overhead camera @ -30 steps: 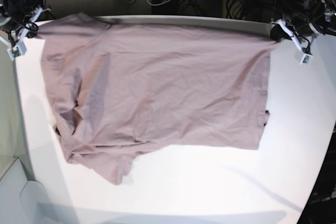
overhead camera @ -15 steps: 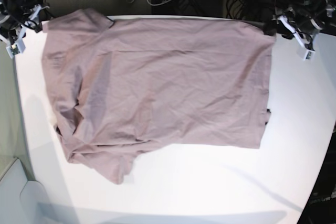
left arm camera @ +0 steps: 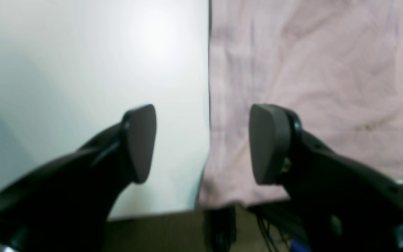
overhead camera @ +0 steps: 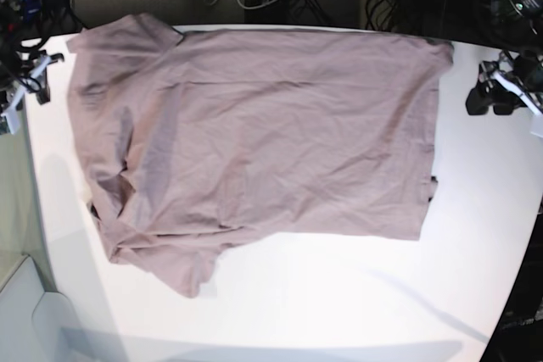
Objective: Layout the t-shirt on the table in an organized manner, then fold the t-shirt properly
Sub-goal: 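Move both grippers onto the shirt edges and grasp them, then hold the hem corner with the right gripper and drag it outward, then reach the left gripper to the shirt edge and grasp it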
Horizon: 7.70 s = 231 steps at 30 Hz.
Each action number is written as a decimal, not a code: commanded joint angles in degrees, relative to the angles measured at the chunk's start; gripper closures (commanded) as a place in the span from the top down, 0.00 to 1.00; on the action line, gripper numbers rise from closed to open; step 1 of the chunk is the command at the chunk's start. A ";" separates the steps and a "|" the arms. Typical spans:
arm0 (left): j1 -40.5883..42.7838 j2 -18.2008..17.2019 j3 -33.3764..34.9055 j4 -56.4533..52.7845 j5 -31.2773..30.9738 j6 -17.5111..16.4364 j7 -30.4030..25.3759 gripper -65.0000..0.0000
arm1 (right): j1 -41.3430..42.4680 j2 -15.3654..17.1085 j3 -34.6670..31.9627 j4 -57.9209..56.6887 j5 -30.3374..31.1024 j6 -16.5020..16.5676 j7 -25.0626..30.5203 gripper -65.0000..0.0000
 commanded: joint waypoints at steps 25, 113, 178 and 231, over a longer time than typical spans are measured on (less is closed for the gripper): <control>-16.09 17.42 9.23 -4.12 7.01 0.12 -1.10 0.62 | 25.88 3.68 -22.12 -24.02 1.01 -0.10 4.01 0.35; 5.01 3.36 5.01 -12.65 17.30 0.12 -16.40 0.62 | 57.44 -12.05 -42.78 -88.54 -21.76 -0.10 57.55 0.21; 6.33 0.81 1.84 -12.65 17.30 0.12 -16.49 0.62 | 52.43 -12.40 -46.65 -84.41 -21.67 -13.06 61.94 0.48; 7.65 3.36 1.75 10.38 -6.26 0.12 -9.63 0.63 | 46.01 -3.70 -33.73 -62.87 -21.14 -13.24 51.75 0.00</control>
